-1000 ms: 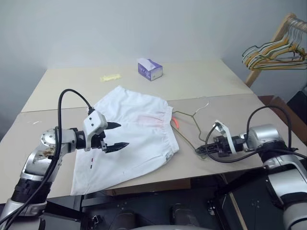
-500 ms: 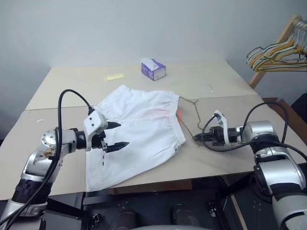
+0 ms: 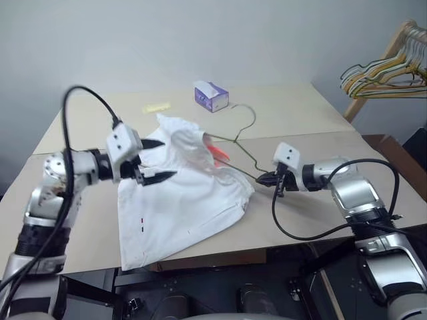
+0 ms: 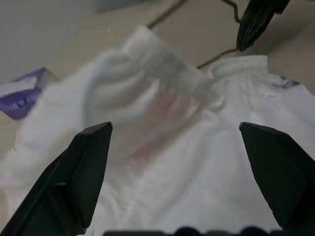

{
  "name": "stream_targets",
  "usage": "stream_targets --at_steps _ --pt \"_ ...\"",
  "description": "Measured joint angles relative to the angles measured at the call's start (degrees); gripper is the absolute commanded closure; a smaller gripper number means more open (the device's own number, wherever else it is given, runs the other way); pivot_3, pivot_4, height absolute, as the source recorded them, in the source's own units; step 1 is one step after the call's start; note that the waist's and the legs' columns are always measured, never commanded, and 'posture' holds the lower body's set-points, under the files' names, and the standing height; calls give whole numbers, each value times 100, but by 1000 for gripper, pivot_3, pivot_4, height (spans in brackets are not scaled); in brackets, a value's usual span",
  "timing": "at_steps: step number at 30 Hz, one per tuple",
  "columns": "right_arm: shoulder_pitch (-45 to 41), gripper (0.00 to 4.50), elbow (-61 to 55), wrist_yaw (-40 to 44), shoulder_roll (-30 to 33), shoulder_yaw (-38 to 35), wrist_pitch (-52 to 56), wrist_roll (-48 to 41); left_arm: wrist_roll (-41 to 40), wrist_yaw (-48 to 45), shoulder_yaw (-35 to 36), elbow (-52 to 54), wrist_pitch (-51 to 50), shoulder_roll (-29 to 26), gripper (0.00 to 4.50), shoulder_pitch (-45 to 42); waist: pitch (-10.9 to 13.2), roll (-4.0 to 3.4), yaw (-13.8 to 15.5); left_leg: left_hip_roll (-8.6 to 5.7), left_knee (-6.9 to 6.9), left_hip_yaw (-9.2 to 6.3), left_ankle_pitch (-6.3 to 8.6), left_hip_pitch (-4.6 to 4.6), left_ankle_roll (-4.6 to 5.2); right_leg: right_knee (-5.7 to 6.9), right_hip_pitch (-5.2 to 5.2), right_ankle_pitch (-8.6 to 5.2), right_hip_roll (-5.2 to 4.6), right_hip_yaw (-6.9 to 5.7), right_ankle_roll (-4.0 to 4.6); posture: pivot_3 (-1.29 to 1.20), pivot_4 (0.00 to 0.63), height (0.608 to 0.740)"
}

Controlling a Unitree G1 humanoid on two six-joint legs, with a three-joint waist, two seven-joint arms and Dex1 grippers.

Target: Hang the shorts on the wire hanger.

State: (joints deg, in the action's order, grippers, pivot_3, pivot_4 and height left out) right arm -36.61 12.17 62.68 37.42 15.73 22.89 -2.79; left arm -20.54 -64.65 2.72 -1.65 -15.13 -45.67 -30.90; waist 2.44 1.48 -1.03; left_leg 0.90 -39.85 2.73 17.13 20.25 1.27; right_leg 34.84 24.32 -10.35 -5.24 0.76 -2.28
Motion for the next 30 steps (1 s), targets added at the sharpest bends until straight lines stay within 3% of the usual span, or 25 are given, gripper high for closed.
stream_targets --at_steps 5,13,25,30 --pt "-386 4500 -200 -72 -134 266 8 284 80 -612 39 -825 528 -209 21 -830 0 0 -41 0 1 1 -1 -3 -1 1 -1 0 3 0 1 17 0 740" --pt "-571 4500 -313 -142 -317 658 47 695 549 -1950 -593 -2327 1247 -343 21 -1568 0 1 -65 -1 -4 3 -1 9 -1 3 -1 -1 0 -6 1 17 0 740" --pt "-663 4500 -820 -26 -405 845 496 896 1492 -2593 -1370 -3995 2049 294 21 -2516 0 1 -167 1 -4 1 0 17 1 11 3 -2 3 -6 -1 -10 0 740" --pt "-663 4500 -953 -10 -423 857 715 913 1604 -2648 -1381 -4440 2134 467 1571 -2718 0 1 -168 2 -4 0 0 18 1 12 6 -2 3 -6 -2 -24 0 740"
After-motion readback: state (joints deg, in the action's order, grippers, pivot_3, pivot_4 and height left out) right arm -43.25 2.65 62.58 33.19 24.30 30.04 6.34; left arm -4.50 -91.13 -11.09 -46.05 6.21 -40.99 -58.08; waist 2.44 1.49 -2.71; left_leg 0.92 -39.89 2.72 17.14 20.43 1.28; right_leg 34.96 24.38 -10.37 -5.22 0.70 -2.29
